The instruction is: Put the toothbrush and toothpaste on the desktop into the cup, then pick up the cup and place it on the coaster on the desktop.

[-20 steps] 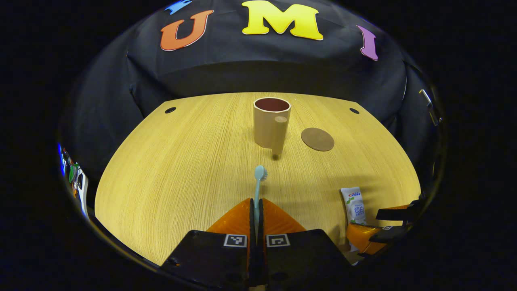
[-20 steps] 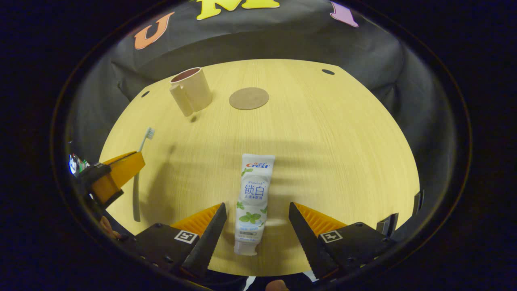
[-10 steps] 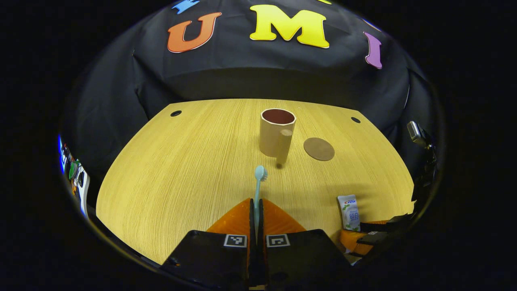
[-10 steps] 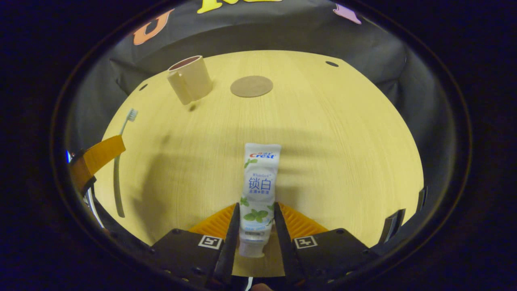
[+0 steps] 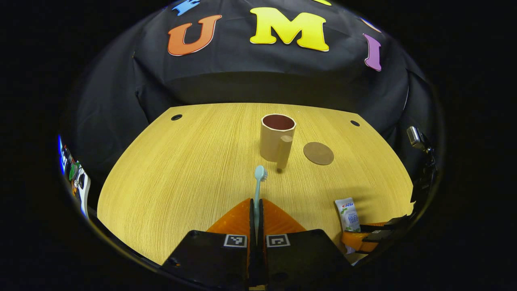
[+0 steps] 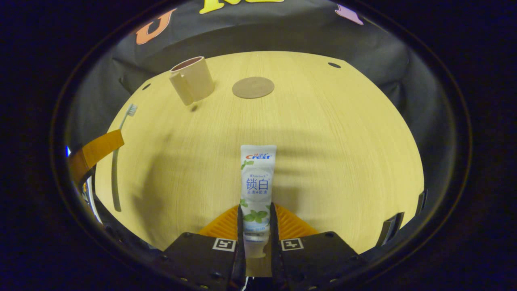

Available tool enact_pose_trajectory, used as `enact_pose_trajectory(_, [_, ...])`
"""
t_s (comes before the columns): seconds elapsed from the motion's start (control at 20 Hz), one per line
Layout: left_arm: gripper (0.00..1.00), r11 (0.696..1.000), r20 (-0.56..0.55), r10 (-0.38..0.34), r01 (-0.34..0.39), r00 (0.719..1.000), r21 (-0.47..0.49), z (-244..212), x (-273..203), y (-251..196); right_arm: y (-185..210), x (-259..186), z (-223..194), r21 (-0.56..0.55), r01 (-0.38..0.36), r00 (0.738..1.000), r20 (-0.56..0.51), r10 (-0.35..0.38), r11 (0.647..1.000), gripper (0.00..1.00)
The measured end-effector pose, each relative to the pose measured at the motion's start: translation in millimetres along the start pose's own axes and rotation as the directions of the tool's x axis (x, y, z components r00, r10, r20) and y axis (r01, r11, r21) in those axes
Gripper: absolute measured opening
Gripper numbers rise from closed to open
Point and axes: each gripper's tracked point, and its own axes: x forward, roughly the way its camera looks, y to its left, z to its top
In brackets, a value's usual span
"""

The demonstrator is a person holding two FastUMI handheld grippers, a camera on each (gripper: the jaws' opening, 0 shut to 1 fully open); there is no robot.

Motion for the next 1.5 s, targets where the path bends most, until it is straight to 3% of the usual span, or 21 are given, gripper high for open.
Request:
enact_pose_trajectory(0.25, [0.07, 1.000, 0.083, -0.010, 0.010, 0.997, -0.001, 30.0, -0.6, -3.5, -4.1, -17.0, 22.2, 0.006, -0.015, 0.998, 0.064, 0.015, 1.000, 0.25])
enact_pose_trajectory(0.3, [0.04, 1.000, 0.110, -0.010, 0.010, 0.994, -0.002, 38.7, -2.0, -3.8, -5.3, -21.5, 29.2, -0.003, -0.015, 0.997, 0.081, 0.015, 1.000, 0.25])
enact_pose_trajectory(0.6, [0.03, 1.000, 0.278, -0.010, 0.007, 0.960, 0.011, 106.5, 6.4, -7.3, -18.8, -53.7, 68.7, -0.037, -0.001, 0.982, 0.191, 0.008, 0.999, 0.25])
enact_pose_trajectory(1.1, [0.03, 0.999, 0.532, -0.043, 0.036, 0.846, 0.023, 210.0, 45.2, -29.6, -37.5, -70.8, 109.9, -0.059, 0.029, 0.970, 0.243, -0.014, 0.998, 0.25])
enact_pose_trajectory(1.5, [0.03, 0.999, 0.682, -0.019, -0.010, 0.731, 0.039, 256.9, 60.9, -29.3, -44.9, -60.6, 107.6, -0.099, 0.064, 0.979, 0.198, -0.043, 0.993, 0.25])
